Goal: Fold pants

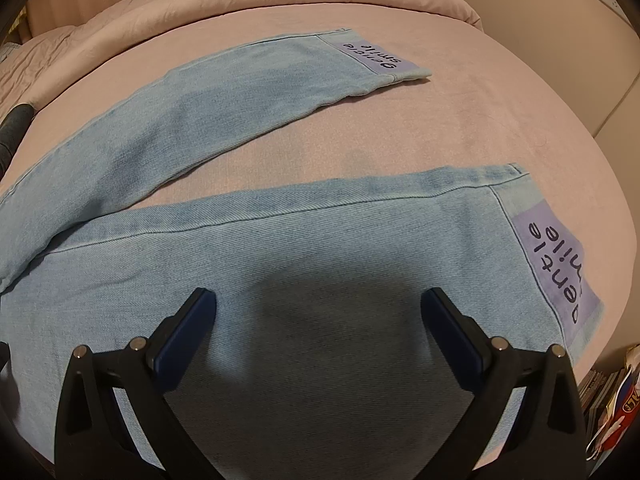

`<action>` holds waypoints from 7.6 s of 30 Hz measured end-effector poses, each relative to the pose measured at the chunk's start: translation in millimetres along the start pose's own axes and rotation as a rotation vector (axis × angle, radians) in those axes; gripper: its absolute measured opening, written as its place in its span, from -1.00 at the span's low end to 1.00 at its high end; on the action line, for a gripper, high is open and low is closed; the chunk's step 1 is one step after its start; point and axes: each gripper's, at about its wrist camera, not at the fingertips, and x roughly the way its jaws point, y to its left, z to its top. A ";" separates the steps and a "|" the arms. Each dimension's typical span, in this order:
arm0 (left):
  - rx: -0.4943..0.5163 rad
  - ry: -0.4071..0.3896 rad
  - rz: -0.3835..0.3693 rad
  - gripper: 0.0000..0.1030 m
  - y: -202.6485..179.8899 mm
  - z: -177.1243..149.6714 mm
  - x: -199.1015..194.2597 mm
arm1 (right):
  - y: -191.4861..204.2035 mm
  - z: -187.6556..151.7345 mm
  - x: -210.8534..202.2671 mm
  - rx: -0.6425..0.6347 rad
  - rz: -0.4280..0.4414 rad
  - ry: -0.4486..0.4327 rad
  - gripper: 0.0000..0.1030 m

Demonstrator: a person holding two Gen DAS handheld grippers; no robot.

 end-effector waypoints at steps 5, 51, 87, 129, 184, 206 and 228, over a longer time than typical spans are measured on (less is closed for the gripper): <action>-0.133 0.078 -0.069 0.97 16.2 22.8 -5.9 | -0.7 3.5 -0.6 -0.008 0.004 0.021 1.00; -0.277 0.015 -0.159 0.90 46.0 45.0 -34.0 | 143.9 201.8 72.7 0.148 -0.076 0.062 -0.42; -0.590 0.098 -0.192 0.82 59.5 143.9 51.3 | -47.9 -7.7 -46.1 0.484 0.440 -0.082 -0.21; -0.640 -0.051 -0.230 -0.06 140.1 -61.4 -94.3 | -185.2 -63.6 -68.1 0.717 0.290 -0.106 -0.76; -0.329 -0.050 0.117 0.57 118.3 -6.0 -101.8 | -106.2 -3.0 -147.4 0.245 -0.031 -0.182 0.23; -0.284 -0.046 -0.126 -0.01 125.2 4.2 -49.3 | 216.9 28.0 -32.2 -0.454 0.570 0.283 -0.66; -0.250 -0.052 0.003 0.05 122.5 3.0 -38.2 | 223.1 35.5 -72.8 -0.397 0.532 0.105 -0.82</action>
